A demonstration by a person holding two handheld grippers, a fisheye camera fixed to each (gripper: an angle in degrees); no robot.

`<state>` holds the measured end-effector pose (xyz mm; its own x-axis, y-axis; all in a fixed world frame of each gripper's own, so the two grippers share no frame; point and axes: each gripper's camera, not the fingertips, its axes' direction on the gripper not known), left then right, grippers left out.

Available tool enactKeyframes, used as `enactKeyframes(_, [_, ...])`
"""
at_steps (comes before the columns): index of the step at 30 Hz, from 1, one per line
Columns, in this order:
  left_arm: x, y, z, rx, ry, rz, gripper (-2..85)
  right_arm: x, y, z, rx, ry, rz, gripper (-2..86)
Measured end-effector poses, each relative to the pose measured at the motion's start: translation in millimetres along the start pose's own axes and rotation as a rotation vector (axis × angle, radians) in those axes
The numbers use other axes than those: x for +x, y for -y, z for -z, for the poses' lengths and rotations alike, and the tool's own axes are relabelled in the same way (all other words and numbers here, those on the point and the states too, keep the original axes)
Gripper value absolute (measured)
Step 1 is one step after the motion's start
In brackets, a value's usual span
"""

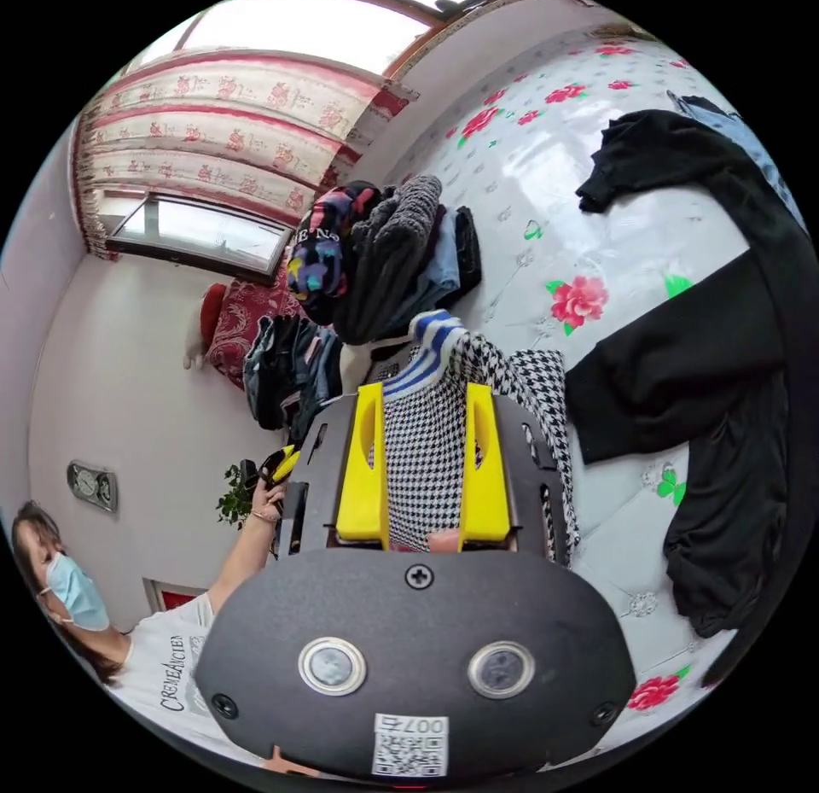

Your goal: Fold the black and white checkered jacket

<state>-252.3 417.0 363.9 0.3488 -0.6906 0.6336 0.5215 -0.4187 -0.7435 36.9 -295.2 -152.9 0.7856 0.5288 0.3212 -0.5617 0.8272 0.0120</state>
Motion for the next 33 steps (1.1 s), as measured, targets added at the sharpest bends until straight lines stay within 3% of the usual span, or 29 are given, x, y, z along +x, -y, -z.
enactKeyframes(4, [-22, -73, -40, -0.054, 0.119, -0.02, 13.2, 50, -49, 5, 0.077, -0.048, -0.056, 12.0])
enactKeyframes(7, [-36, -112, -49, 0.001, 0.137, 0.014, 10.4, 86, -98, 17, 0.101, -0.102, -0.126, 12.8])
enactKeyframes(11, [-37, -116, -74, -0.013, 0.245, 0.035, 5.3, 120, -136, -2, 0.005, -0.046, -0.216, 13.1])
enactKeyframes(19, [-3, -118, -103, -0.109, 0.448, -0.089, -0.1, 143, -123, -5, 0.086, 0.134, -0.288, 8.7])
enactKeyframes(25, [5, -176, -86, -0.121, 0.396, -0.079, 2.2, 159, -185, 55, 0.065, 0.147, -0.233, 6.2])
enactKeyframes(28, [40, -216, -64, -0.018, 0.496, -0.078, 6.1, 181, -216, 79, 0.075, 0.154, -0.294, 5.6])
enactKeyframes(31, [116, -238, -68, 0.063, 0.388, -0.249, 5.4, 189, -228, 88, 0.085, 0.16, -0.31, 5.3])
enactKeyframes(33, [162, -240, -101, -0.006, 0.261, -0.393, 5.2, 188, -224, 89, 0.101, 0.169, -0.314, 5.1])
